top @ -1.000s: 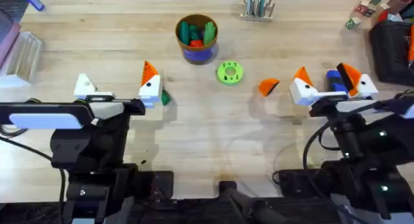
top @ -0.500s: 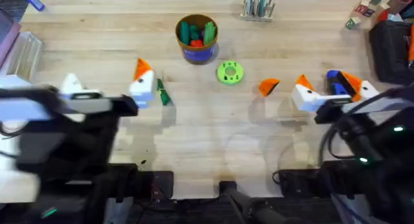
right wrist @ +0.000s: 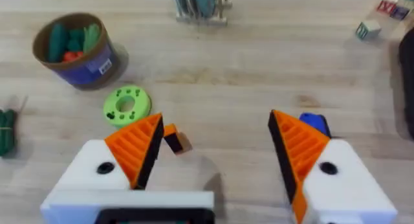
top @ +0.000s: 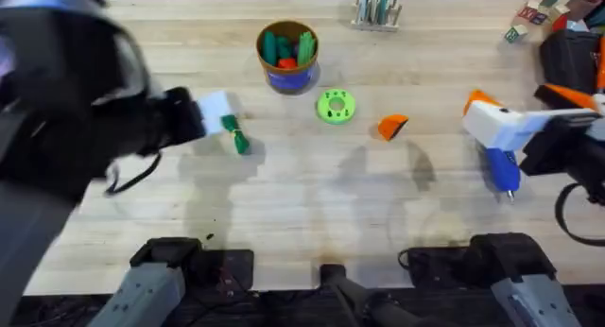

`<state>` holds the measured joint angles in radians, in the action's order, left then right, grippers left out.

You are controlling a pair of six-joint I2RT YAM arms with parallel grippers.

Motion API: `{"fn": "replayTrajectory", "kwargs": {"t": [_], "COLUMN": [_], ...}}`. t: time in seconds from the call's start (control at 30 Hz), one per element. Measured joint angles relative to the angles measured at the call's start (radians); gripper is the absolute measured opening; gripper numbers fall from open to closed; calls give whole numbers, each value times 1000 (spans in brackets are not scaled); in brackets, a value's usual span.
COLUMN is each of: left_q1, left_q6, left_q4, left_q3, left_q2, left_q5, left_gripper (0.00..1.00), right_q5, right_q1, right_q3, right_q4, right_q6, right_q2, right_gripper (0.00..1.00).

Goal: Pick up the gripper from the table and insert it into the empty holder that is missing its gripper. Then pick up a screw, insert it into the mounting hole, and use the screwdriver to tighten it. Finally, clean up the table by picking up the vegetable and placing it into the bucket.

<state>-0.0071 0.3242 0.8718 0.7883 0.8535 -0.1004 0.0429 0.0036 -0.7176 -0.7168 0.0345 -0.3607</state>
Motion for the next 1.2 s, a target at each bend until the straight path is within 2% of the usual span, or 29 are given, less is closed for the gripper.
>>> {"fn": "replayTrajectory", "kwargs": {"t": [0.07,0.1,0.2,0.27,0.3,0.33,0.37,0.53,0.57,0.7,0.83,0.93,1.0,1.2], "left_q1": [0,0,-2,-9,-18,-30,-45,-196,-236,-384,-475,-497,-497,-497], "left_q6": [23,24,-21,-53,-68,-78,-92,-108,-108,-116,-121,-124,-124,-140], "left_q4": [-37,-51,-93,-96,-98,-100,-102,-173,-195,-305,-473,-485,-442,-438], "left_q3": [0,0,0,0,0,0,0,0,0,0,0,3,3,2], "left_q2": [109,149,244,262,259,251,238,94,59,-46,-80,-82,-81,-75], "left_q5": [-62,-88,-160,-188,-197,-204,-209,-226,-228,-241,-248,-245,-237,-205], "left_gripper": [962,871,395,83,25,13,69,869,963,999,999,999,999,999], "right_q5": [0,0,0,0,0,0,0,0,0,0,0,0,0,0], "right_q1": [0,0,0,0,0,0,0,0,0,0,0,0,0,0], "right_q3": [0,0,0,0,0,0,0,0,0,0,0,0,0,0], "right_q4": [-10,-11,-12,-13,-13,-13,-12,-29,-35,-36,-36,-36,-36,-36], "right_q6": [0,1,-3,-9,-12,-13,-13,-16,-16,-16,-16,-16,-16,-16], "right_q2": [-18,-22,-23,-23,-23,-23,-23,-23,-23,-23,-23,-23,-23,-22], "right_gripper": [991,992,991,991,991,991,991,991,991,991,991,991,991,991]}}
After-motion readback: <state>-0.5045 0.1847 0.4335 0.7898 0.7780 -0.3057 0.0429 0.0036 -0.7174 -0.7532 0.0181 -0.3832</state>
